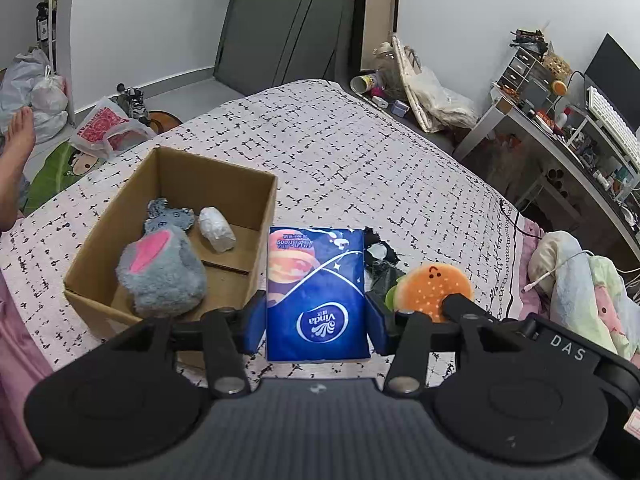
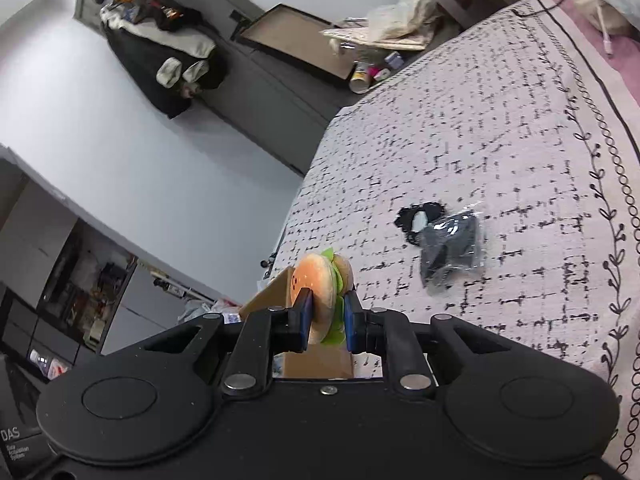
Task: Organize soft objects
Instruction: 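Lift and carry the tissue pack and burger toy over the box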
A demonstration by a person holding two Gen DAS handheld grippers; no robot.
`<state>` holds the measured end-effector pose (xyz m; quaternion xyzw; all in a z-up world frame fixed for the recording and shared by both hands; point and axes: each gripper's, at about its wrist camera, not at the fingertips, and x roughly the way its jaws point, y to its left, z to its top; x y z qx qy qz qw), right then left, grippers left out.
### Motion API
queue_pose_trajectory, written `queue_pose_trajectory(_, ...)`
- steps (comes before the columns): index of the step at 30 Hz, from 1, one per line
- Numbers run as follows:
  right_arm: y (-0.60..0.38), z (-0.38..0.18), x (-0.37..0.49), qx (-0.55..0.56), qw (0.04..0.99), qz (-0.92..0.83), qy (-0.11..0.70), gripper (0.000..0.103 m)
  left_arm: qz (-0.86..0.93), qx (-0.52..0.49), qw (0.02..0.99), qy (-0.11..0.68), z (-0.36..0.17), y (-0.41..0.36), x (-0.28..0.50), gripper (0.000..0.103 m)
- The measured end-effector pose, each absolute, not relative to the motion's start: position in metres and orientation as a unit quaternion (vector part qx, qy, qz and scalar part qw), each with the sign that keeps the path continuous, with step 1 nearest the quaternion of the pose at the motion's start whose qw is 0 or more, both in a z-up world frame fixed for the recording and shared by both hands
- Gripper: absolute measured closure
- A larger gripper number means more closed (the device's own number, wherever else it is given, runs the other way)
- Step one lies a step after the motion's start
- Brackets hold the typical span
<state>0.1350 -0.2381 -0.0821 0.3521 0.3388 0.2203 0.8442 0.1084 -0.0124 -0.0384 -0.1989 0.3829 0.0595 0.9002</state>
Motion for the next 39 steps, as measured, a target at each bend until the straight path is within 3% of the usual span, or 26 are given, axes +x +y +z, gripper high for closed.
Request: queue_pose_trajectory(39, -0.155, -0.092, 0.125, 0.285, 0.861, 0.248, 0.339, 0.086, 0.117, -0.253, 0.870, 0.407, -0.096, 0.095, 0.120, 0.053)
